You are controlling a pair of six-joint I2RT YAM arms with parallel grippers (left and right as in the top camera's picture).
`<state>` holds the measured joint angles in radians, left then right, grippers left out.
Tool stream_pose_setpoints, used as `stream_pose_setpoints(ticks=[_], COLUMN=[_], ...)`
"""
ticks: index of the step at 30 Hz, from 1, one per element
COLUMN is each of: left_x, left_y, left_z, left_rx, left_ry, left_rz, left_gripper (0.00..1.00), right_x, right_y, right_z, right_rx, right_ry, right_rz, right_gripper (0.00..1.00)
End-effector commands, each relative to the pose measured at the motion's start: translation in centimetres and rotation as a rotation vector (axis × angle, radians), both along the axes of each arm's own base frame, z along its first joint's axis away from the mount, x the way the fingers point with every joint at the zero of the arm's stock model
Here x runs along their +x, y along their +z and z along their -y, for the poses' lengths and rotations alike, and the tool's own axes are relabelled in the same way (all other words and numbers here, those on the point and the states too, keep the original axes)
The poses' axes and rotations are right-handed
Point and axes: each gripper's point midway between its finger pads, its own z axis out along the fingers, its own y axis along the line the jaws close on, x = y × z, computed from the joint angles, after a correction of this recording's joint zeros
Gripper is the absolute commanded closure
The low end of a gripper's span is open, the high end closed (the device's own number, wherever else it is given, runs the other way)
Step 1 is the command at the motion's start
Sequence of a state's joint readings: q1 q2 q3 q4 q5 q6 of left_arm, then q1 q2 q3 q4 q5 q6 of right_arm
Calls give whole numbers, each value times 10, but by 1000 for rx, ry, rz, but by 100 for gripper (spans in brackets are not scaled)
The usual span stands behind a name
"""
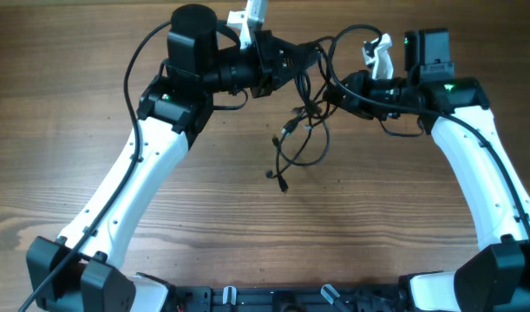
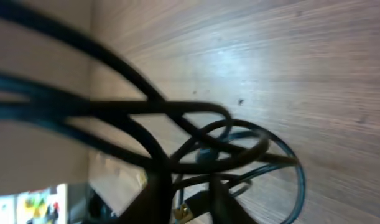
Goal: Untangle cables
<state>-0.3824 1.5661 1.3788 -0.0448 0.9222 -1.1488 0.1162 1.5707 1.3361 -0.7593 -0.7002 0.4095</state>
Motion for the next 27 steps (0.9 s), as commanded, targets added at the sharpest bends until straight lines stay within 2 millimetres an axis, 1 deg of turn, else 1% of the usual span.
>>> stream_pose_setpoints(ticks=[1,2,3,4,6,7,8,9,10,11,13,15,17,18,19,20,21,22,23,24,25,26,27], left_x=[0,1,0,0,-2,-2,-2,-2,-3,-4,-7,-10,-13,-14,-15,-17,-19,-21,-24,-24,-24,-25,-24], left_y=[19,18,19,19,19,19,19,19,19,20,22,24,26,27,27,27,28,28,28,29,29,29,29], left_z=[-11,-12,-13,-13,-14,-14,-14,-14,-14,-15,-22,-36,-46,-51,-54,-55,-54,-54,-54,-54,-54,-54,-54], left_rx=[-33,-33,-34,-33,-36,-36,-36,-34,-31,-35,-46,-63,-76,-80,-80,-78,-77,-78,-80,-80,-80,-80,-82], left_ry=[-3,-2,-8,-14,-28,-29,-28,-29,-36,-50,-81,-123,-158,-170,-183,-195,-209,-225,-240,-242,-242,-243,-242], left_rz=[29,30,33,42,40,40,40,48,65,64,60,53,50,53,74,103,125,142,151,151,151,150,139], left_gripper=[96,96,96,96,96,96,96,96,96,96,96,96,96,96,96,96,96,96,96,96,96,96,96], right_x=[20,23,25,26,26,26,27,25,18,18,21,27,29,27,20,8,-8,-12,-8,-5,4,18,31], right_y=[-38,-42,-46,-49,-51,-49,-43,-33,-20,-17,-17,-22,-25,-20,-5,16,44,62,65,67,62,47,27], right_z=[49,63,80,99,121,115,97,71,49,48,54,72,83,73,49,26,6,1,1,2,6,18,36], right_rx=[-278,-341,-399,-457,-502,-466,-405,-310,-220,-212,-239,-291,-319,-264,-149,-19,134,221,230,232,198,105,-38], right_ry=[-196,-239,-300,-355,-406,-351,-233,-68,77,85,49,-31,-84,-44,83,237,380,402,386,370,311,202,112], right_rz=[-26,-22,-32,-41,-56,-36,16,98,177,186,183,157,135,150,220,326,450,486,486,483,446,381,349], right_gripper=[83,87,91,92,93,92,80,48,31,26,24,23,22,11,7,5,1,1,0,0,1,0,1])
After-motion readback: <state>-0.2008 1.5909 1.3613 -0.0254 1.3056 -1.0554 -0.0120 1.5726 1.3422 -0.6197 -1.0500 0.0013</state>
